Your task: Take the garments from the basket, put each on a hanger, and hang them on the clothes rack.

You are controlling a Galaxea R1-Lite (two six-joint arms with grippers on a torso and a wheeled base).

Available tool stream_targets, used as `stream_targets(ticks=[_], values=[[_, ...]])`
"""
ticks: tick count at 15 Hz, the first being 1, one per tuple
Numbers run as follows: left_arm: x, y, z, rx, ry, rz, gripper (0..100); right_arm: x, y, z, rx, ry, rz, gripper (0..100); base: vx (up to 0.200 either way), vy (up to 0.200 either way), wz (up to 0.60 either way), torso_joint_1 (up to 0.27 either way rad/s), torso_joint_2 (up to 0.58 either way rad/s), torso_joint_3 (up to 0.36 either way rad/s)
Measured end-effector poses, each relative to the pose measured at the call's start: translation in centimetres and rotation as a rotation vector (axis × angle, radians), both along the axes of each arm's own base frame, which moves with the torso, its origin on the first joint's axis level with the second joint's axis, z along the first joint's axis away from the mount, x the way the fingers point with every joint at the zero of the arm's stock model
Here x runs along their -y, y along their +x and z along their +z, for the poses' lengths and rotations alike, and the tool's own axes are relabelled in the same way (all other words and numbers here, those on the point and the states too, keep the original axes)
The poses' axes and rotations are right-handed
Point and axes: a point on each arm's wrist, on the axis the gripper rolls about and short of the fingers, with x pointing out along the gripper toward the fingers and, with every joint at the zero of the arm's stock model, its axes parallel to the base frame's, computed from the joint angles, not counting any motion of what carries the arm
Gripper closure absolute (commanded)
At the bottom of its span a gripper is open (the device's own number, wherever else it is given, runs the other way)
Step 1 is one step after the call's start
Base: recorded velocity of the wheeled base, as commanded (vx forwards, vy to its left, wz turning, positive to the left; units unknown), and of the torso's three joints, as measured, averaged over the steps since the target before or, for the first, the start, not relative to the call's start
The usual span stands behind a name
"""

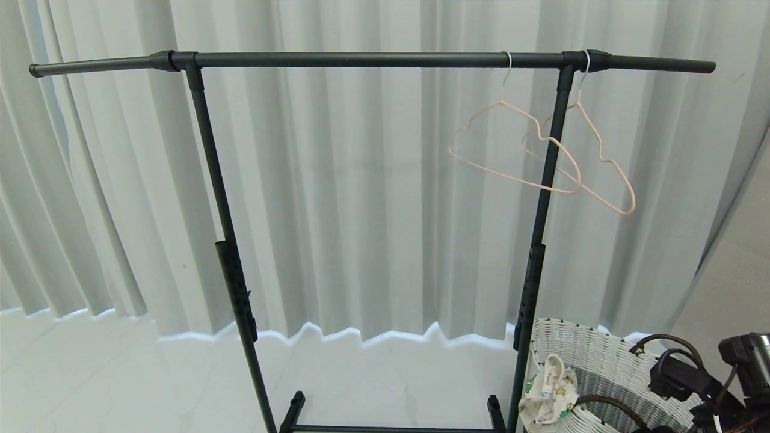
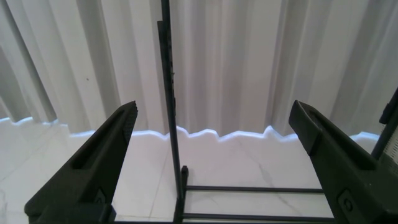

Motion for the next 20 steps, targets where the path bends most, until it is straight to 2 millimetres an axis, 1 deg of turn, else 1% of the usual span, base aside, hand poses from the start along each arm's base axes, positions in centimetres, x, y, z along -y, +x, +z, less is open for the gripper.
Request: stream_targets(ticks=[3, 6, 9, 10, 13, 15, 18, 20], values=[[0.0, 0.0, 0.0, 0.0, -0.001, 0.0, 0, 0.6, 0.9, -0.6, -0.025, -0.033, -0.043, 0, 0.0, 0.0, 0.0, 0.0, 0.0, 0.0], [0.0, 0.0, 0.0, 0.0, -0.001, 0.0, 0, 1.3, 1.7, -1.6, -0.029, -0.053, -0.084, 0, 0.0, 0.0, 0.0, 0.0, 0.0, 0.0], [0.0, 0.0, 0.0, 0.0, -0.001, 0.0, 0, 1.5, 3.0, -2.7, 0.013, -0.058, -0.087, 0, 0.0, 0.0, 0.0, 0.0, 0.0, 0.0], [0.0, 0.0, 0.0, 0.0, -0.001, 0.0, 0, 1.5, 3.1, -3.0, 0.0, -0.058, -0.087, 100, 0.0, 0.0, 0.0, 0.0, 0.0, 0.0], [0.0, 0.0, 0.0, 0.0, -0.001, 0.0, 0, 1.5, 3.0, -3.6, -0.026, -0.064, -0.088, 100, 0.0, 0.0, 0.0, 0.0, 0.0, 0.0], [0.0, 0.0, 0.0, 0.0, -0.001, 0.0, 0, 1.5, 2.6, -3.4, -0.026, -0.077, -0.093, 100, 0.0, 0.0, 0.0, 0.0, 0.0, 0.0], [0.0, 0.0, 0.0, 0.0, -0.001, 0.0, 0, 1.4, 1.3, -2.3, 0.004, -0.084, -0.097, 100, 0.0, 0.0, 0.0, 0.0, 0.0, 0.0], [0.0, 0.0, 0.0, 0.001, -0.001, 0.0, 0, 1.4, 1.0, -0.8, 0.057, -0.092, -0.102, 100, 0.0, 0.0, 0.0, 0.0, 0.0, 0.0]])
